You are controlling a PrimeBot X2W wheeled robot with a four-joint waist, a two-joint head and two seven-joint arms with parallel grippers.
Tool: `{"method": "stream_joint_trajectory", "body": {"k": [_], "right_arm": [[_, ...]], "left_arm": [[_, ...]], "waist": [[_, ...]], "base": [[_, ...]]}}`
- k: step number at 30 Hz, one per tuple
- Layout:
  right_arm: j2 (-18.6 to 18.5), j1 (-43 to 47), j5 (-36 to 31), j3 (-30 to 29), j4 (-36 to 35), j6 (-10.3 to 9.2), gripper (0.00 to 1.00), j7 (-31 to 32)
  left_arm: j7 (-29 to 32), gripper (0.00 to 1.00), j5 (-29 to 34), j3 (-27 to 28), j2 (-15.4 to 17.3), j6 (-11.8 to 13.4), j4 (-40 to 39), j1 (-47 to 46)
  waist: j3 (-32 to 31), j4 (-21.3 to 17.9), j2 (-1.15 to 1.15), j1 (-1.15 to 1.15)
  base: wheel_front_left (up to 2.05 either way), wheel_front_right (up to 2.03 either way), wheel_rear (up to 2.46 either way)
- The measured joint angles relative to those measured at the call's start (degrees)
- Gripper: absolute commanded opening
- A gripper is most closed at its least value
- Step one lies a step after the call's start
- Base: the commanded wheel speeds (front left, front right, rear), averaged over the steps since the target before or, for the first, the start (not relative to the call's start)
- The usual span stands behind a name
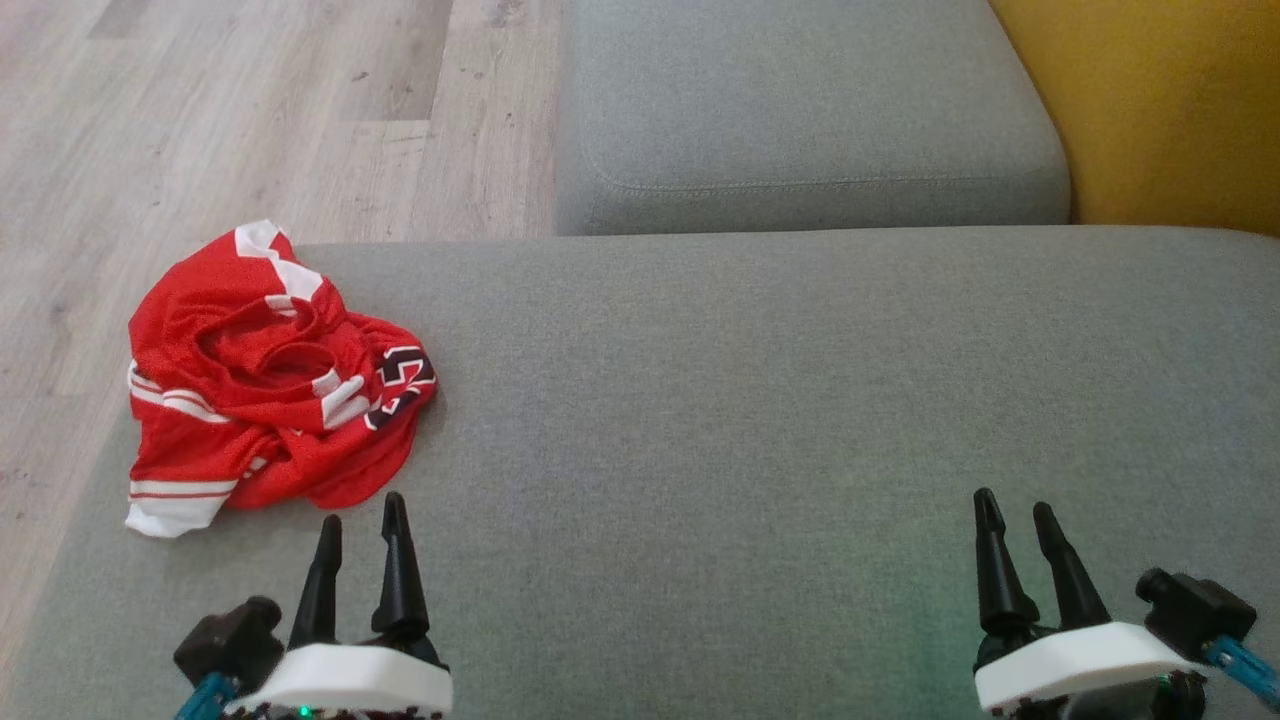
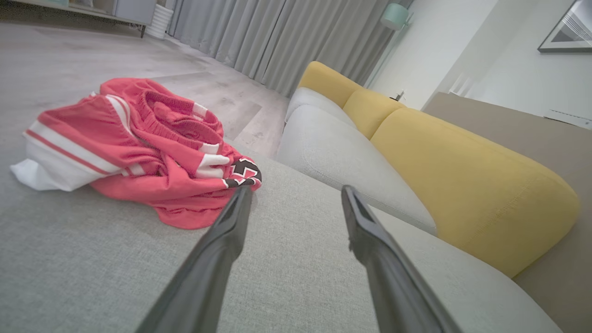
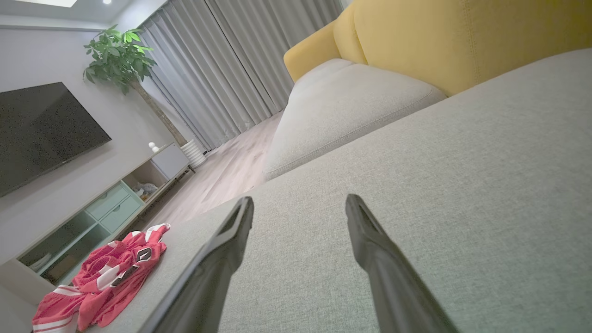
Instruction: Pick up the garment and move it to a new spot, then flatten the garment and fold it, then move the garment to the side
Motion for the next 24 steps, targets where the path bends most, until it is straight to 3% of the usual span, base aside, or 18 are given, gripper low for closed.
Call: {"method": "stream_joint_trajectory", "body": {"k": [9, 24], "right_arm": [[0.0, 0.6, -6.3, 0.8, -0.5, 0.00, 1.00, -1.4], [0.0, 2.0, -17.7, 2.0, 0.1, 0.01, 1.00, -4.2]], "left_arm": [[-1.4, 1.00, 4.9, -0.3, 0.0, 1.6, 1.2, 0.7], [-4.1, 1.00, 14.7, -2.5, 0.1, 1.9, 3.4, 1.0]], "waist": [[-0.6, 0.0, 0.00, 0.00], [-1.8, 0.4, 0.00, 0.00]], "base": [[0.00, 0.00, 0.00], [0.00, 0.00, 0.00]]}}
